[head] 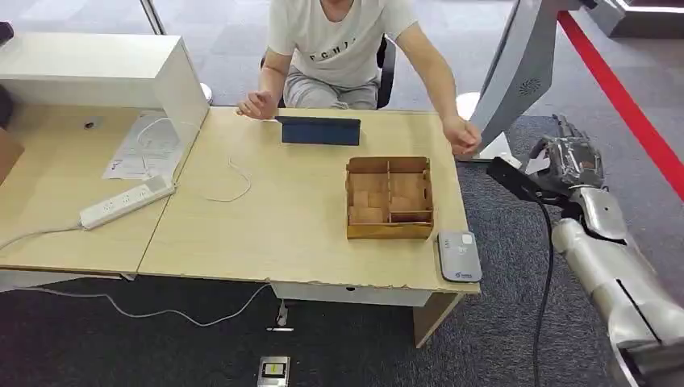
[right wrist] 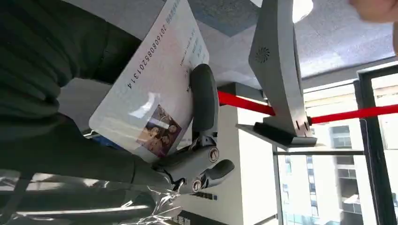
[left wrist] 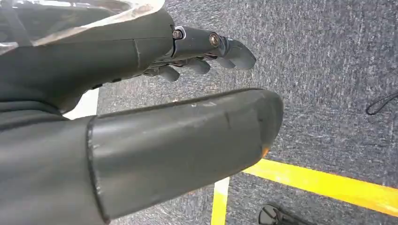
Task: Pass the card to the sensor for recognition and then transmit it.
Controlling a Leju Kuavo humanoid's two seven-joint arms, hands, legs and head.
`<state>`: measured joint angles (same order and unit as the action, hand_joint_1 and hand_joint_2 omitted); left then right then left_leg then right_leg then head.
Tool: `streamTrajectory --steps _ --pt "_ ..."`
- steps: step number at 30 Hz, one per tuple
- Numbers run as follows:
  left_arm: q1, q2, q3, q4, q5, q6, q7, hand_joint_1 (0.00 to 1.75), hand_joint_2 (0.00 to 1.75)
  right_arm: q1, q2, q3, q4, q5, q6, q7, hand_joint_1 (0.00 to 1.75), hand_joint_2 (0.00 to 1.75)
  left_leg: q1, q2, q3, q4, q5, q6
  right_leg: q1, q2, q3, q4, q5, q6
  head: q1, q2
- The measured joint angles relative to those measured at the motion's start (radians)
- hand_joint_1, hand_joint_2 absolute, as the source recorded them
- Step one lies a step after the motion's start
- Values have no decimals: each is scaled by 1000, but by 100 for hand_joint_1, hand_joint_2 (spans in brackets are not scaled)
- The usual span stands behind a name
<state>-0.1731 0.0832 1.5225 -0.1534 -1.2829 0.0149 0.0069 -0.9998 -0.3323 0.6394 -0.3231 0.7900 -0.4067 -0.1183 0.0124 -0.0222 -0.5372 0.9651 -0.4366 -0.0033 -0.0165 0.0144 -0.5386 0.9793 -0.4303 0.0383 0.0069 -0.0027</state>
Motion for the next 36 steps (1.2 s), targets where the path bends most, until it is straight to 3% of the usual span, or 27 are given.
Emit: streamTrajectory --steps 7,18,36 --pt "0 0 0 0 3 8 1 0 0 7 8 3 -1 -13 -2 -40 175 175 0 0 0 0 0 0 0 0 0 0 0 0 0 0" --pt "-1 -5 7 0 15 26 4 0 0 108 41 3 -6 -51 -64 -110 175 175 0 0 0 0 0 0 0 0 0 0 0 0 0 0" --pt "-1 -5 16 0 -3 19 -6 0 0 179 44 3 -11 -51 -61 -129 175 175 0 0 -1 0 0 0 0 0 0 0 0 0 0 0"
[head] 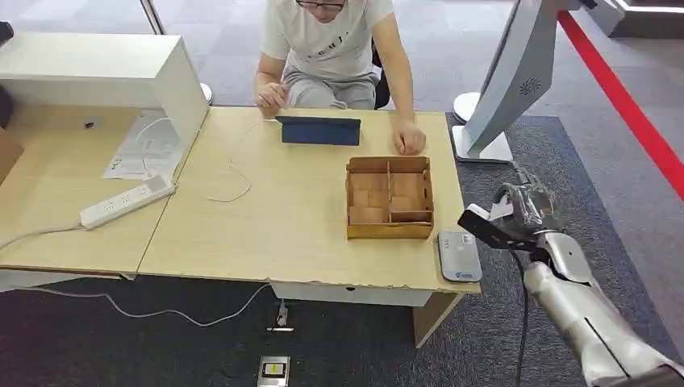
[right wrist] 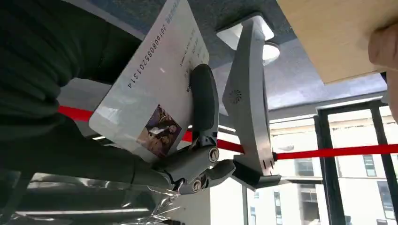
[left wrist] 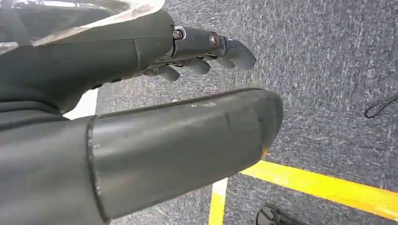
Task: Pass the card to the sensor for recognition and then transmit it.
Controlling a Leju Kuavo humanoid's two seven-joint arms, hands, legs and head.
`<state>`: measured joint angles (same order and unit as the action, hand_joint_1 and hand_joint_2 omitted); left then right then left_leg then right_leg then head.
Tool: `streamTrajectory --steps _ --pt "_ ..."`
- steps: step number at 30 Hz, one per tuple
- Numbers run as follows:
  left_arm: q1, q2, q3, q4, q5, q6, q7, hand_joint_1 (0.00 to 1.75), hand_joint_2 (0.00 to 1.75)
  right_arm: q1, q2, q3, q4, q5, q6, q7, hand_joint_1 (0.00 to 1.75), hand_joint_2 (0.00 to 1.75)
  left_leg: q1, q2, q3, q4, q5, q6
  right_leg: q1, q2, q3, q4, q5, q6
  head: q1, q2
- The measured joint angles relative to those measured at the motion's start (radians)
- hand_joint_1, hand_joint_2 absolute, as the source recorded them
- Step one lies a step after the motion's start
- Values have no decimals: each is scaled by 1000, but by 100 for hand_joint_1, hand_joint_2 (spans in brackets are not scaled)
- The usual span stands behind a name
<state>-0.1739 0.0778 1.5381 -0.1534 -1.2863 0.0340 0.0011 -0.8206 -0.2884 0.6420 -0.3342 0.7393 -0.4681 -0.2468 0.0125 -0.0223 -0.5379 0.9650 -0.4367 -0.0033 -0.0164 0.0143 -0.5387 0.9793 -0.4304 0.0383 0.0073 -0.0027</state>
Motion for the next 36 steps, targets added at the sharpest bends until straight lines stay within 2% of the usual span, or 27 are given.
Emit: streamTrajectory --steps 13,29,36 --pt "0 2 6 0 24 15 15 0 0 46 31 -1 -5 -54 9 -19 175 175 0 0 0 0 0 0 0 0 0 0 0 0 0 0" --pt "0 11 7 0 38 21 -2 0 0 110 48 -9 -5 -129 27 -17 175 175 0 0 0 0 0 0 0 0 0 0 0 0 0 0" --pt "0 10 8 0 56 50 7 0 0 117 66 -16 -5 -155 31 -31 175 175 0 0 0 0 0 0 0 0 0 0 0 0 0 0"
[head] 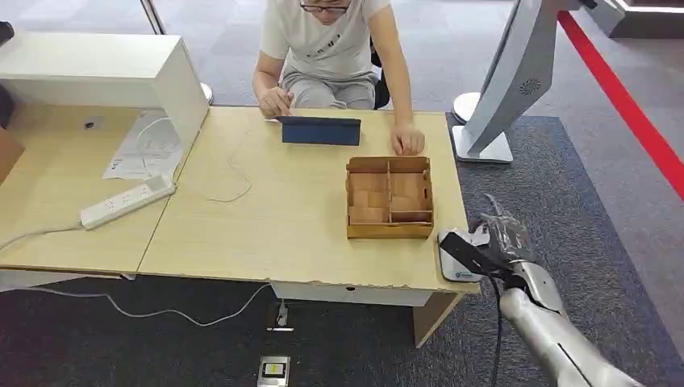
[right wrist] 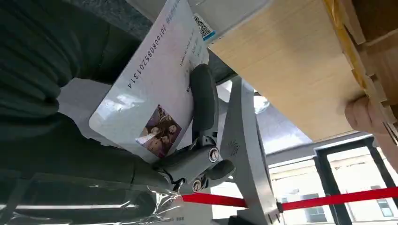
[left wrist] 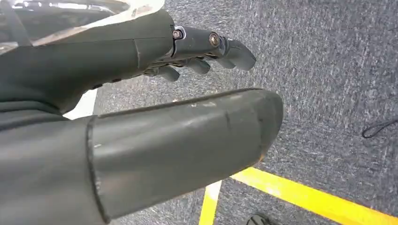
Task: Pass the card to the sensor for recognition and then transmit it.
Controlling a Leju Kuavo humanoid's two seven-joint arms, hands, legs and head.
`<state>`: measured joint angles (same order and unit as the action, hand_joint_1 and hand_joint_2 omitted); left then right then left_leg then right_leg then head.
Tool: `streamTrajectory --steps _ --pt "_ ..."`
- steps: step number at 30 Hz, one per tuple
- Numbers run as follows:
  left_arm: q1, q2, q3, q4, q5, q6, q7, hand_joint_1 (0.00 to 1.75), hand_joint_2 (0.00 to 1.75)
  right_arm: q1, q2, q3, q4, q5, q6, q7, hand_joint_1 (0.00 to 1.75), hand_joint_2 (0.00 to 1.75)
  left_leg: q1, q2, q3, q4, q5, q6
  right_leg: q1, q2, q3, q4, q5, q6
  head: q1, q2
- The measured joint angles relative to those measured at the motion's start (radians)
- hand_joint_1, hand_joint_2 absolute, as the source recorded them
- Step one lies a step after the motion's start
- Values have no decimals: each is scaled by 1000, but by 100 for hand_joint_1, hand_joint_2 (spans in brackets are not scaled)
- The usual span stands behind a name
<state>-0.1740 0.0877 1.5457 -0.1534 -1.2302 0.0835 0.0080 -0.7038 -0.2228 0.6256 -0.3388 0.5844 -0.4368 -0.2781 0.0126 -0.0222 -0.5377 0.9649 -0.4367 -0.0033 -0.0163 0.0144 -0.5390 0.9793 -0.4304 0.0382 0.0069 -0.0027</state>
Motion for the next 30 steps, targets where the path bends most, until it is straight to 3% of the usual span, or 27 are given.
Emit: streamTrajectory --steps 14,25,30 --pt "0 -2 0 0 1 3 -1 0 0 71 3 -34 1 -108 35 -6 175 175 0 1 1 0 0 0 0 0 0 0 0 0 0 0" --pt "0 -2 0 0 4 3 -6 0 0 70 -2 -40 -1 -115 47 -7 175 175 0 1 2 0 0 0 0 0 1 0 0 0 0 0" --pt "0 -2 0 0 -3 -9 -10 0 0 43 0 -39 -1 -100 29 -39 175 175 0 1 1 0 0 0 0 0 1 0 1 -1 0 0"
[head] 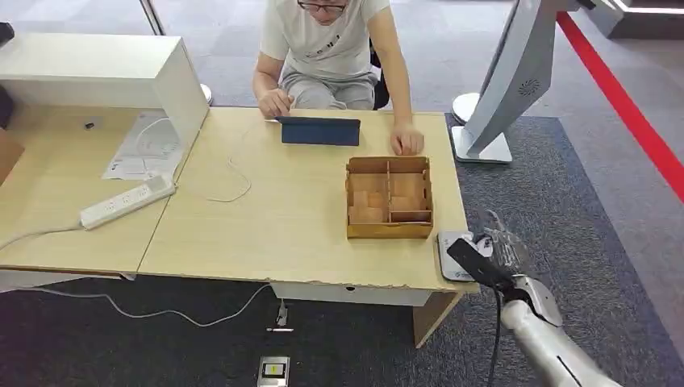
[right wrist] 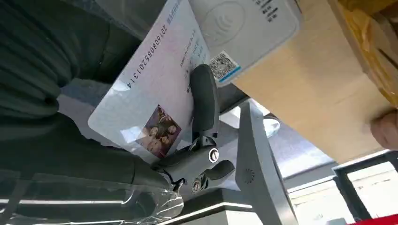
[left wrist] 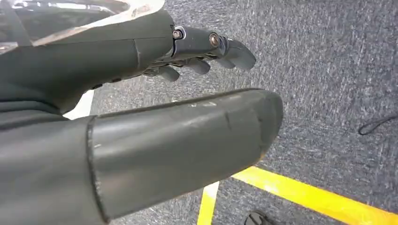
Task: Pass the card to the sensor for recognition and then transmit it.
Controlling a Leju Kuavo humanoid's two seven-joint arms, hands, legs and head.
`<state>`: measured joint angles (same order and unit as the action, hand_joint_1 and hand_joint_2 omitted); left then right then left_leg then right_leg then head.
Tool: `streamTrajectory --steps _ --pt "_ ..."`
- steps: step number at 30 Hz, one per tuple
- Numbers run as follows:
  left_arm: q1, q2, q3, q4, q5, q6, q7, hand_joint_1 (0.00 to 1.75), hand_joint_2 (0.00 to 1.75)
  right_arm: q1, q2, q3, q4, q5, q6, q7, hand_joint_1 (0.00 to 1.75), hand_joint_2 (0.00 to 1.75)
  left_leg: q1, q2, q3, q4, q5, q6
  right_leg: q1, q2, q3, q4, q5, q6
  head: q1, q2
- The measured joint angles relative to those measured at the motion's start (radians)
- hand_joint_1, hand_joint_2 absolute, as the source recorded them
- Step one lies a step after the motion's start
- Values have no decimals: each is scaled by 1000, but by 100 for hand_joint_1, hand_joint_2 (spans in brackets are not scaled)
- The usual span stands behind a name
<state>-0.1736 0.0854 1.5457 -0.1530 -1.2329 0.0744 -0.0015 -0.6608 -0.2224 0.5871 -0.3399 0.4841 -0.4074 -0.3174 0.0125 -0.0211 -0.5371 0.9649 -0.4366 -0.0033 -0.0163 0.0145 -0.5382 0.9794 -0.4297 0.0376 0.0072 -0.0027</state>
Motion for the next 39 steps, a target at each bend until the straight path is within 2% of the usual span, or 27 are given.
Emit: streamTrajectory --steps 4,8,14,20,27,34,39 --pt "-1 0 0 0 -15 -10 7 0 0 -45 13 3 -15 12 -47 -59 175 175 0 0 0 0 0 0 0 0 0 0 0 0 0 0" --pt "-1 -2 0 0 -19 -8 18 0 0 -113 35 10 -36 39 -45 -69 175 175 0 0 -1 0 1 0 0 0 -1 1 0 0 0 0" --pt "0 -6 0 0 -33 -2 14 0 0 -286 65 35 -54 86 -40 -69 175 175 0 -1 -2 0 1 0 0 0 -3 1 1 0 0 0" --pt "-1 -8 0 0 -55 -28 -1 0 0 -393 113 86 -50 191 -25 18 175 175 0 0 -3 0 1 0 0 0 -3 1 1 0 0 0" --pt "0 -10 -2 0 -70 -52 -33 0 0 -411 157 137 -34 249 -16 76 175 175 1 -1 -3 0 1 -1 0 0 -4 1 1 0 0 0" --pt "2 -11 -2 0 -86 -40 -16 0 0 -424 163 206 -3 424 -16 208 175 175 0 0 -3 0 1 0 0 0 -4 1 1 0 0 0" --pt "3 -11 -2 0 -85 -38 -2 0 0 -449 158 266 20 536 23 277 175 175 0 0 -3 0 1 0 0 0 -4 1 1 0 0 0"
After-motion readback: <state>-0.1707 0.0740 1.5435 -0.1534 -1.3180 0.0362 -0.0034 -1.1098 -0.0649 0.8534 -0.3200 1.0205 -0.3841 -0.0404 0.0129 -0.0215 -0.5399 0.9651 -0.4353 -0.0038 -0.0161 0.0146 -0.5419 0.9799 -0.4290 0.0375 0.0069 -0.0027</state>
